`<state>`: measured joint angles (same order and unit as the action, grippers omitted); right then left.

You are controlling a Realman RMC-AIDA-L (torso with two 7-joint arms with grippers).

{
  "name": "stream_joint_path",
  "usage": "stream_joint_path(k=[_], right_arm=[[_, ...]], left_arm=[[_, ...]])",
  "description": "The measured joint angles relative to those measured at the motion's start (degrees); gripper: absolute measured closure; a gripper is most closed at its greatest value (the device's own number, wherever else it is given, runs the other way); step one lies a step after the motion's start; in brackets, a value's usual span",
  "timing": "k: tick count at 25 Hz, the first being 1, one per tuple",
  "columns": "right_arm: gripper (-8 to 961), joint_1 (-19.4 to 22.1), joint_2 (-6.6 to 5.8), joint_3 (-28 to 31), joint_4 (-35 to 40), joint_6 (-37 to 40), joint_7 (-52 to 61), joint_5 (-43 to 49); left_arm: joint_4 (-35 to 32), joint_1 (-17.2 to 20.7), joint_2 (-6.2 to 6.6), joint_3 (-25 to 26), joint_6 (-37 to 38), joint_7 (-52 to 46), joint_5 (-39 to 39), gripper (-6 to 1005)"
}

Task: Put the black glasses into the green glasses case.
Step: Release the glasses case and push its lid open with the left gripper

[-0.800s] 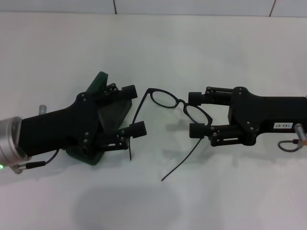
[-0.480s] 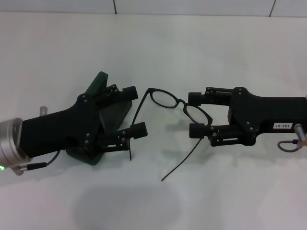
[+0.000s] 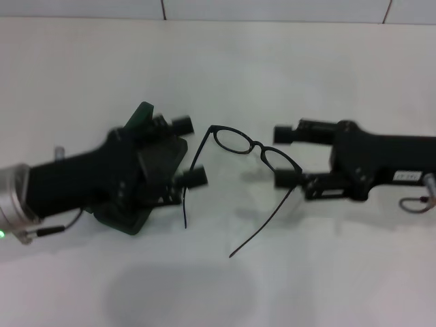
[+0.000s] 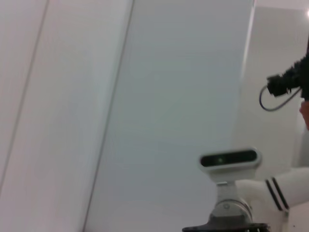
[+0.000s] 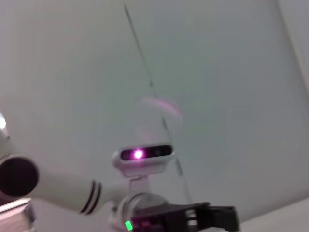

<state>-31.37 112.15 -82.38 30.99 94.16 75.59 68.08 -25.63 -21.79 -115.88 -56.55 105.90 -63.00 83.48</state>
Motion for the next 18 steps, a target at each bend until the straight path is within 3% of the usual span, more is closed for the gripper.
stream_joint_path(k=[4, 6, 9, 12, 15, 18], right_arm=[[158, 2.8, -0.29, 5.6, 0.2, 0.1, -2.3, -0.1], [158, 4.6, -0.85, 8.5, -0.3, 0.0, -3.5, -0.1], [158, 6.3, -1.35, 10.3, -0.8, -0.5, -4.0, -0.1], [157, 7.7, -1.02, 11.7, -1.3, -1.1, -4.6, -0.1], [157, 8.1, -0.38, 12.3, -2.0, -1.9, -5.7, -0.1], [157, 8.1, -0.13, 12.4, -2.6, -2.7, -6.4, -0.1]], left_arm=[[-9.0, -0.1, 0.2, 3.8, -2.1, -9.0, 0.3, 125], [-20.8, 0.1, 0.37, 5.1, -6.8, -21.6, 4.1, 125], [-43.2, -0.1, -0.75, 4.9, -13.8, -43.3, 17.4, 145], [-61.4, -1.0, -3.95, 1.8, -16.9, -60.9, 41.0, 207], [-67.6, -1.4, -3.67, -5.9, -18.3, -71.5, 55.0, 231], [-66.6, -2.3, -3.63, -11.0, -19.2, -77.3, 62.5, 239]])
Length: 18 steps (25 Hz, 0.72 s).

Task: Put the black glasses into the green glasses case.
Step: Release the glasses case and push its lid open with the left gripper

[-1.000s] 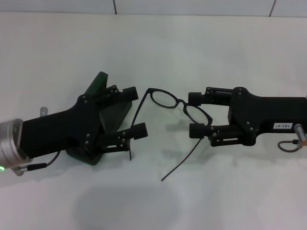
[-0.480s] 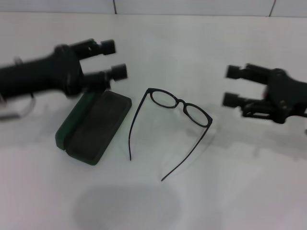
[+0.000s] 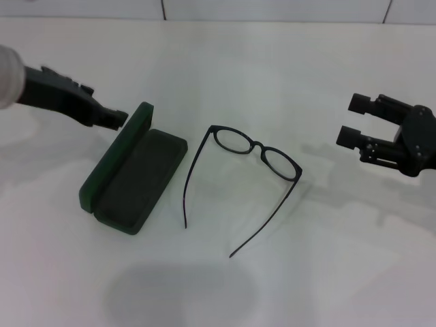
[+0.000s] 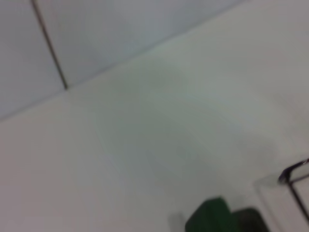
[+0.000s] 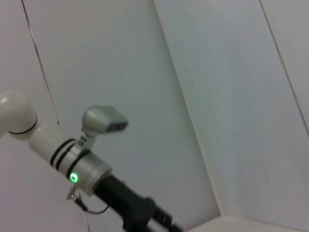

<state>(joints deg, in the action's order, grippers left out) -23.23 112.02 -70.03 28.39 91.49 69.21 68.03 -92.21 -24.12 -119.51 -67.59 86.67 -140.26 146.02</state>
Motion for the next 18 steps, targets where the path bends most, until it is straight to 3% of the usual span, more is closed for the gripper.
stream_joint_path(k=[5, 18], right_arm=[[158, -0.4, -0.14, 0.0, -0.2, -0.4, -0.1, 0.0], [157, -0.2, 0.21, 0.1, -0.3, -0.7, -1.2, 0.0]], left_arm=[[4.2, -1.1, -0.1, -3.8, -0.8, -4.9, 4.0, 255], [9.3, -1.4, -0.07, -4.7, -1.0, -6.7, 4.2, 296]])
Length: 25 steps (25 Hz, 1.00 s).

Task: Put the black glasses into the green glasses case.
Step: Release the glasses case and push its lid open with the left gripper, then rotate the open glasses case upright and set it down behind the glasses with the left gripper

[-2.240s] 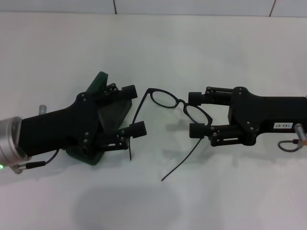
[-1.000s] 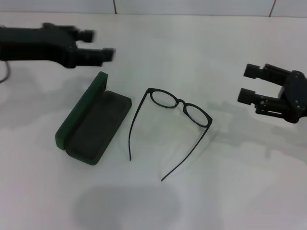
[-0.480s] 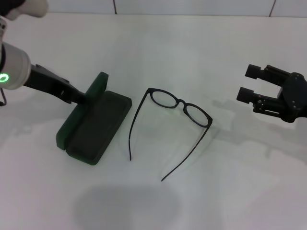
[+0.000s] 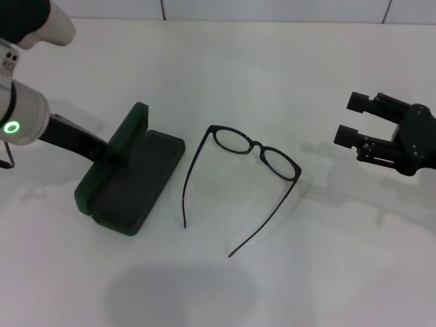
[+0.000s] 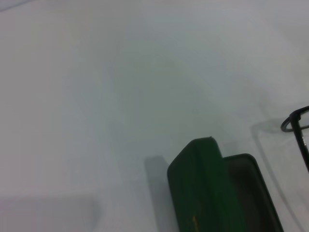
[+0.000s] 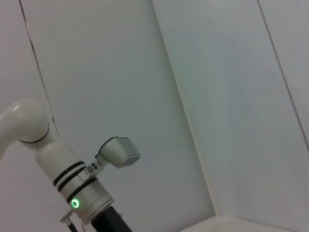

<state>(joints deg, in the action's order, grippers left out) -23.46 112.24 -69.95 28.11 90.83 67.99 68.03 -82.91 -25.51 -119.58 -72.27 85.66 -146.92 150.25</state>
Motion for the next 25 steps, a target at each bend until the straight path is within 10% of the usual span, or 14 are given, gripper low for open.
stream_joint_path(k=[15, 25], right_arm=[[158, 0.3, 0.19, -0.1, 0.0, 0.5, -0.1, 0.0], [157, 0.1, -0.11, -0.2, 0.5, 8.1, -1.0, 4.6]], left_arm=[[-3.0, 0.0, -0.03, -0.3, 0.1, 0.4, -0.2, 752], [-8.3, -3.4, -0.1, -1.6, -9.3, 21.3, -4.7, 794]])
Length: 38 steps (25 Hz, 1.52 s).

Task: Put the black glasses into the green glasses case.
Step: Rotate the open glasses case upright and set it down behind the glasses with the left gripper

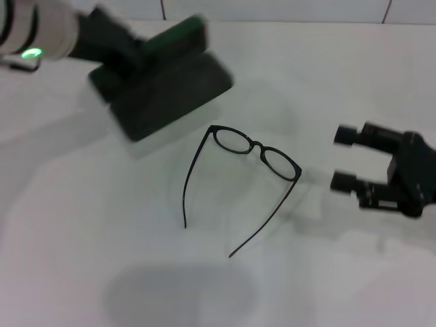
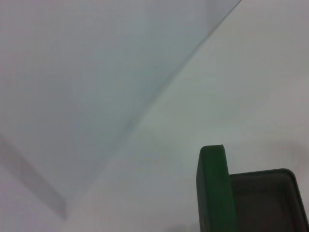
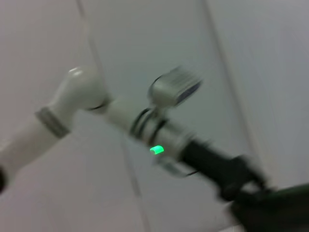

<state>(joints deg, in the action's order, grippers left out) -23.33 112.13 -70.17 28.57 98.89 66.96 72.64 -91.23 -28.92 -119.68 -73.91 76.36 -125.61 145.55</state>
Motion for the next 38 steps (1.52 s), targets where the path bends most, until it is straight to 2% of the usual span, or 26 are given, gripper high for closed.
stream_joint_path(k=[3, 7, 12, 14, 15, 25, 31, 38], right_arm=[[157, 0.0, 0.14, 0.0, 0.1, 3.7, -0.1, 2.3], [157, 1.3, 0.3, 0.1, 0.1, 8.0, -0.6, 3.3], [157, 3.5, 0.58, 0.2, 0.0, 9.1, -1.4, 3.2], [157, 3.9, 0.81, 0.2, -0.2, 9.0, -1.9, 3.1], [157, 4.1, 0.93, 0.2, -0.2, 8.9, -2.0, 3.1], [158, 5.8, 0.97, 3.7, -0.3, 9.2, -2.2, 3.5], [159, 4.6, 0.9, 3.7, -0.2, 8.8, -2.2, 4.0], [160, 4.3, 0.71, 3.8, -0.3, 7.2, -1.8, 4.1]], left_arm=[[3.2, -2.0, -0.01, -2.1, -6.0, 9.7, -3.9, 794], [11.4, -6.2, -0.07, -5.9, -14.1, 20.5, -6.0, 794], [26.0, -12.6, -0.15, -12.4, -23.5, 27.6, -6.6, 795], [28.1, -13.4, -0.17, -13.1, -24.7, 28.2, -7.1, 795], [32.6, -15.4, -0.21, -14.8, -26.4, 28.8, -8.7, 795], [32.3, -14.9, -0.45, -19.7, -25.2, 24.7, -10.5, 795], [32.6, -14.2, -0.51, -20.1, -25.0, 23.2, -10.1, 794], [32.4, -13.3, -0.41, -20.2, -24.8, 22.8, -10.1, 742]])
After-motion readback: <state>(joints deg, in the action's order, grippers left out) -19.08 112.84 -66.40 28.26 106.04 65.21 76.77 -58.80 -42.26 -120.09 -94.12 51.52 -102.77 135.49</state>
